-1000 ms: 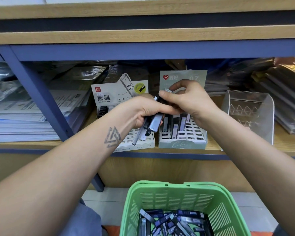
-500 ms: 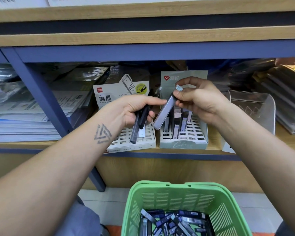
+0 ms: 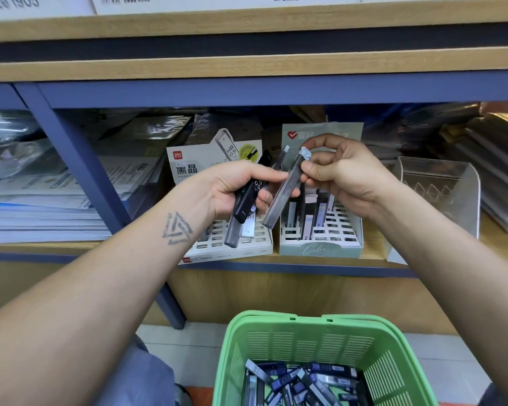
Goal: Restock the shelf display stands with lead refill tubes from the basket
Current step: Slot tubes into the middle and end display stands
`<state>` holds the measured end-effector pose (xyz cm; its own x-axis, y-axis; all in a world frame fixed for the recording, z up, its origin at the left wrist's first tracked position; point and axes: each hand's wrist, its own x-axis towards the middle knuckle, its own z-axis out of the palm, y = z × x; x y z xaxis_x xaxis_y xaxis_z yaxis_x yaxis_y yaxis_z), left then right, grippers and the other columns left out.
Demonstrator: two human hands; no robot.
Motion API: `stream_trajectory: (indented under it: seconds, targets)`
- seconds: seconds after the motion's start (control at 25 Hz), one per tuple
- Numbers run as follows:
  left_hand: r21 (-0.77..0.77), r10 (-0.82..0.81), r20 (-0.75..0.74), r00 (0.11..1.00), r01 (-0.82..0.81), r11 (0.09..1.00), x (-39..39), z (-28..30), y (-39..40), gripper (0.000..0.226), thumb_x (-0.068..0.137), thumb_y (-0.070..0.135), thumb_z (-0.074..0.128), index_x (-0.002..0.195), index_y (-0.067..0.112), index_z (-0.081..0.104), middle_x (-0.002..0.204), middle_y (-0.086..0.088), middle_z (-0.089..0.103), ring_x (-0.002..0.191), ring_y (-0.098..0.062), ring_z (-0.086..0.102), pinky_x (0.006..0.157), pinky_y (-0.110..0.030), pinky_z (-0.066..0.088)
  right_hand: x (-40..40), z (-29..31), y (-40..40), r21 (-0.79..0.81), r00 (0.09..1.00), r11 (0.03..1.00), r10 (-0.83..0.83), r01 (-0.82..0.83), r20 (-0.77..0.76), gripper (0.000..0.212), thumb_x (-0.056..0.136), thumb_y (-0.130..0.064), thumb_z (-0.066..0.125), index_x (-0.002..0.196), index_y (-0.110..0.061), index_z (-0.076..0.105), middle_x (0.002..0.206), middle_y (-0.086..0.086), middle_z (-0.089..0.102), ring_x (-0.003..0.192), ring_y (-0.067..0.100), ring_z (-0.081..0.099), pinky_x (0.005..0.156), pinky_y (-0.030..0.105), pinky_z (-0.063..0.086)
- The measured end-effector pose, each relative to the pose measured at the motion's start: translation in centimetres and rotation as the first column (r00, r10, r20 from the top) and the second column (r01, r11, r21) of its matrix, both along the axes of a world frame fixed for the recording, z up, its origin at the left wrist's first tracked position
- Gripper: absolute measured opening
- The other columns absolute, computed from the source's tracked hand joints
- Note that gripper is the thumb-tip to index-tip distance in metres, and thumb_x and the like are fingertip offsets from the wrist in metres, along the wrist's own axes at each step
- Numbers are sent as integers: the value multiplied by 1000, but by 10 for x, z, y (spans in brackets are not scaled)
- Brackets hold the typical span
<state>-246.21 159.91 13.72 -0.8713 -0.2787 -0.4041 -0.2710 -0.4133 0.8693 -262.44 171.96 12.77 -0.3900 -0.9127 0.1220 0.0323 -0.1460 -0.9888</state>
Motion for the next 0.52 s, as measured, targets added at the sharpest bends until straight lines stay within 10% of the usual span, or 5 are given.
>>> stream_trajectory:
  seconds: [0.24,0.52]
  targets:
    - [-176,99,161,982,-70,982,-5,-4,-3,9,89,2,66,87,10,62,64,-1,60,42,-5,48,41,-14,42,7,3,-1,25,999,999,21,-20,-26,22,92,8,62,107,-5,71,95,16,77,84,24,74,75,29,61]
    - [-207,157,202,967,-115,972,-6,-3,-4,5,91,8,67,89,8,63,85,-8,64,40,-5,48,39,-14,42,8,13,-1,31,761,976,-148,216,-631,11,84,-13,81,90,-21,75,80,-2,74,78,17,72,80,37,59]
